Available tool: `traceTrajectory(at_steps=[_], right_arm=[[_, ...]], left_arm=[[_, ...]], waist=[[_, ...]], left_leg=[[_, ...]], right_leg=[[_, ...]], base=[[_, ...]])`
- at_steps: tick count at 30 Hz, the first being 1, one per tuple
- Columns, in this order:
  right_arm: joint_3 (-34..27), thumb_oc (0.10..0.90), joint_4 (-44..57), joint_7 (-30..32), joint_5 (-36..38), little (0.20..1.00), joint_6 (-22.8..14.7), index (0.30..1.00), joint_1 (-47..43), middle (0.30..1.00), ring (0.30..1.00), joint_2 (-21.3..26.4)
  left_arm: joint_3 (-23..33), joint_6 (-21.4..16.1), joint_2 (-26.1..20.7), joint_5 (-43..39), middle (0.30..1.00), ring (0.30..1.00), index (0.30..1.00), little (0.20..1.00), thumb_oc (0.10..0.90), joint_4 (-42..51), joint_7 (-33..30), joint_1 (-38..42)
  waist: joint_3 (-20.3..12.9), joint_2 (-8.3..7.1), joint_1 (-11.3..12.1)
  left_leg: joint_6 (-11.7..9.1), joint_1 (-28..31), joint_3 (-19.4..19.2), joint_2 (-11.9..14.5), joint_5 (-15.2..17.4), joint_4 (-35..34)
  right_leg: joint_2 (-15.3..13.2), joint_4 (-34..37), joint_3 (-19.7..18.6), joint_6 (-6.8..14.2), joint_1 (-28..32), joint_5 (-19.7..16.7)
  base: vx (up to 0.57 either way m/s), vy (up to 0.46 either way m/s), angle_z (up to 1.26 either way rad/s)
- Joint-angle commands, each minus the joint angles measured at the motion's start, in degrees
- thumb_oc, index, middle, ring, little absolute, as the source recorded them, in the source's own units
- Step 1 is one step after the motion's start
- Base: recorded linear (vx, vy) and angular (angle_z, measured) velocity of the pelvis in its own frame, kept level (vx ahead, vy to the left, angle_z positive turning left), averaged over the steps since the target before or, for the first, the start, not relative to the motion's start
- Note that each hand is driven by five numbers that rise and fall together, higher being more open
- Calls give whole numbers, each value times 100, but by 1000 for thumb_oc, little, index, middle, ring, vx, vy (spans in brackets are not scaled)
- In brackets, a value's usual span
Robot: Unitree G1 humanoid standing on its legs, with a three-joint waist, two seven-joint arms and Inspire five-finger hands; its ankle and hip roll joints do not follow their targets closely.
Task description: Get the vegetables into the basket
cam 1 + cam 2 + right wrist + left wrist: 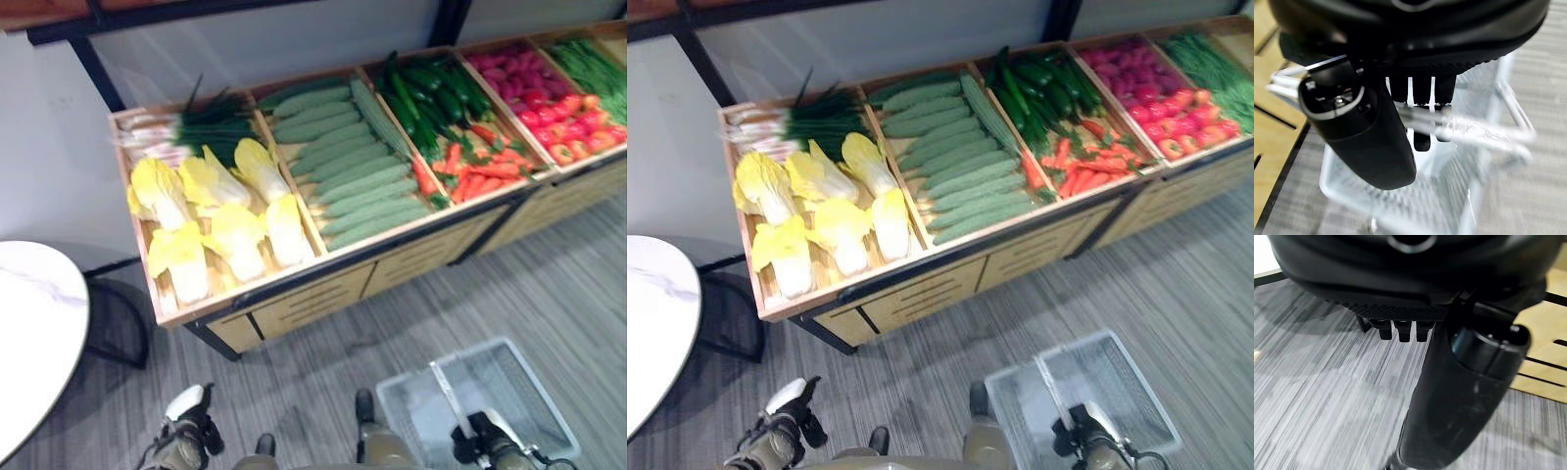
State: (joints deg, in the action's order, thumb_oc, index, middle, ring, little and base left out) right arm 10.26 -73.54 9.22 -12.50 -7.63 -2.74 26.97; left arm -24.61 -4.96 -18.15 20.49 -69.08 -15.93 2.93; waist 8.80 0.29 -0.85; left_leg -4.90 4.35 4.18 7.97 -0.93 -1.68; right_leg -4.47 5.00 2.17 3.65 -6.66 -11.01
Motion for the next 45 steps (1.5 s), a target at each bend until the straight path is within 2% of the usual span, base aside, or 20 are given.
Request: traceTrajectory(at_steps=[1,2,4,7,15,19,23,24,28,32,33,34,35,36,37,40,42,43,44,45], right_arm=[[-193,400,83,288,376,300,-59,300,-132,300,300,528],[-280,400,-29,297,389,300,-30,300,-50,300,300,564],[-352,400,23,320,417,300,-26,300,73,300,300,569],[-377,400,-26,304,407,300,14,300,168,300,300,508],[-267,400,-276,303,324,300,75,300,104,300,300,216],[-189,400,-286,289,361,300,104,300,115,300,300,54],[-127,400,-221,211,427,300,101,300,114,300,300,-32],[-122,400,-203,124,418,300,105,300,65,300,300,9],[-98,400,-173,-40,304,300,78,300,-30,300,300,98],[-110,400,-63,-6,220,300,17,300,-40,300,300,84],[-133,400,-66,38,214,300,-14,300,-21,300,300,58],[-133,400,-66,38,214,300,-14,300,-21,300,300,58],[-229,400,-55,106,319,300,-91,300,140,300,300,-55],[-225,400,-56,107,320,300,-91,300,136,300,300,-59],[-238,400,-120,87,336,300,-60,300,253,300,300,-120],[-195,400,-124,110,312,300,-56,300,290,300,300,-147],[-76,400,-56,177,274,300,-86,300,356,300,300,-199],[-71,400,-55,193,284,300,-89,300,363,300,300,-188],[-65,400,-68,209,287,300,-77,300,364,300,300,-191],[-74,400,-26,221,264,300,-68,300,417,300,300,-190]], left_arm=[[26,-34,-213,207,1000,1000,1000,1000,900,20,-119,623],[69,-10,-179,195,1000,1000,1000,1000,900,-6,-112,631],[150,17,-130,197,1000,1000,1000,1000,900,-72,-145,623],[248,95,-14,258,1000,1000,1000,1000,900,-268,-220,650],[673,187,64,121,1000,1000,1000,1000,900,-496,-541,473],[794,28,-1,-147,1000,1000,1000,1000,900,-298,-533,381],[812,-201,-64,-535,1000,1000,1000,1000,900,-171,-91,239],[787,-242,-66,-542,1000,1000,1000,1000,900,-368,251,113],[924,-109,-126,-135,1000,1000,1000,1000,900,-954,574,-230],[1410,-53,-404,-50,1000,1000,1000,1000,900,-1102,99,-377],[1690,33,-518,-120,1000,1000,1000,1000,900,-1206,-89,-405],[1690,33,-518,-120,1000,1000,1000,1000,900,-1206,-89,-405],[3195,316,-1079,-1093,1000,1000,1000,1000,900,-1774,-665,-553],[3200,316,-1082,-1093,1000,1000,1000,1000,900,-1773,-664,-555],[3993,103,-1425,-1876,1000,1000,1000,1000,900,-1705,-1025,-433],[4193,-4,-1573,-2087,1000,1000,1000,1000,900,-1565,-1299,-386],[4377,-287,-1741,-2494,1000,1000,1000,1000,900,-961,-1835,-162],[4384,-333,-1716,-2585,1000,1000,1000,1000,900,-770,-1853,-129],[4419,-449,-1710,-2765,1000,1000,1000,1000,900,-427,-1989,-75],[4488,-608,-1808,-2795,1000,1000,1000,1000,900,604,-2328,-65]], waist=[[140,-202,-112],[157,-168,-148],[168,-135,-230],[108,-67,-301],[-3,-137,-203],[-17,-210,-112],[-16,-259,-79],[-30,-257,-98],[-69,-237,-116],[-102,-254,-54],[-116,-268,-10],[-116,-268,-10],[-157,-283,130],[-167,-291,121],[-233,-304,153],[-248,-311,151],[-266,-310,133],[-267,-310,132],[-269,-311,130],[-260,-301,133]], left_leg=[[-201,-152,20,205,-56,-9],[-232,-253,-310,310,-225,2],[-279,-315,-921,396,-337,-3],[-343,-321,-1595,467,-536,-105],[-308,-131,-1635,362,-335,-332],[-281,-122,-1595,286,-237,-332],[-267,-141,-1549,247,-194,-332],[-271,-143,-1566,237,-174,-332],[-278,-98,-1633,237,-138,-332],[-286,-71,-1641,229,-124,-332],[-290,-71,-1617,223,-125,-332],[-290,-71,-1617,223,-125,-332],[-324,-45,-1558,227,-129,-332],[-322,-64,-1553,221,-141,-332],[-354,-10,-1559,231,-131,-332],[-362,11,-1559,234,-127,-332],[-382,37,-1552,236,-128,-332],[-385,40,-1549,236,-128,-332],[-386,40,-1539,234,-128,-332],[-393,67,-1529,238,-105,-332]], right_leg=[[-388,-542,201,564,-92,418],[-428,-472,424,547,4,455],[-452,-376,619,521,133,485],[-466,-234,903,502,315,494],[-590,-97,938,606,408,347],[-673,-42,923,669,402,248],[-704,-19,900,702,391,192],[-715,-1,893,718,385,172],[-720,0,820,731,372,155],[-722,0,799,732,378,161],[-725,0,807,734,389,170],[-725,0,807,734,389,170],[-728,0,885,740,482,220],[-735,0,888,740,467,213],[-733,0,919,743,535,253],[-730,0,927,745,560,262],[-724,0,946,757,593,283],[-724,0,955,760,600,287],[-723,0,961,765,606,292],[-712,0,968,774,642,317]], base=[[44,-315,72],[13,-119,73],[2,-112,87],[19,-54,63],[25,42,12],[-4,58,0],[-8,34,0],[-1,39,-1],[4,60,-4],[15,21,-9],[7,-4,-5],[37,-26,-1],[0,0,0],[73,-29,2],[42,-7,9],[31,-4,9],[2,-2,2],[-4,-6,4],[0,0,0],[0,0,0]])
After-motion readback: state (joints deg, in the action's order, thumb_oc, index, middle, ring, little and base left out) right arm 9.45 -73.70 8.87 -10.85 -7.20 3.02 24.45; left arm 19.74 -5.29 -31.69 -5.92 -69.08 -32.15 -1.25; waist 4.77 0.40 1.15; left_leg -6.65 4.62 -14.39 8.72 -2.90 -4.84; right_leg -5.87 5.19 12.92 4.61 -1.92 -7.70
